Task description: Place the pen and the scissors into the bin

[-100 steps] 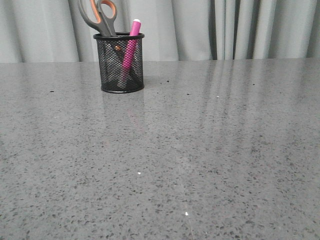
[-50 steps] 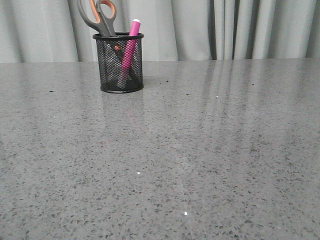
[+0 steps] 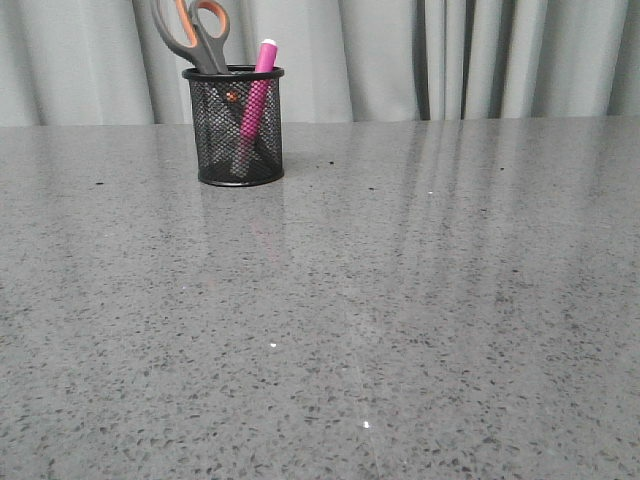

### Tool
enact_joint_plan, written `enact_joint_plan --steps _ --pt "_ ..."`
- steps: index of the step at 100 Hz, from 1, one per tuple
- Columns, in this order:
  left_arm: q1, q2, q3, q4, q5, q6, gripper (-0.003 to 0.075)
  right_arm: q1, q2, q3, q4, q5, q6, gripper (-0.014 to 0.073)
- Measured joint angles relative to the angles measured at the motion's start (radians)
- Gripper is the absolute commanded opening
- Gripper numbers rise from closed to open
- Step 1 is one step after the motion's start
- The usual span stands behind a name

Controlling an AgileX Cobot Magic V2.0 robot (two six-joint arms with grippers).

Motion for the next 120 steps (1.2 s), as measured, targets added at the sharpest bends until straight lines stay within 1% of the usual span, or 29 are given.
enact_joint_plan --steps 9,19,23,41,120 --pt "0.0 0.0 0.0 0.0 0.0 0.0 -0.0019 -0.06 -0.01 0.05 0.031 0.0 -0.008 -0.0069" --pt "0.0 0.0 0.0 0.0 0.0 0.0 -0.0019 -0.088 -0.047 0.105 0.041 -0.009 -0.014 -0.0069" --pt "0.0 0.0 0.0 0.0 0.0 0.0 -0.0019 -0.092 -0.069 0.106 0.041 0.008 -0.014 -0.0069" --pt "0.0 0.0 0.0 0.0 0.002 0.0 -0.0019 -0.095 -0.113 0.106 0.045 0.079 -0.014 -0.0069" --pt "0.0 0.0 0.0 0.0 0.002 0.0 -0.0019 -0.096 -0.115 0.104 0.045 0.081 -0.015 -0.0069"
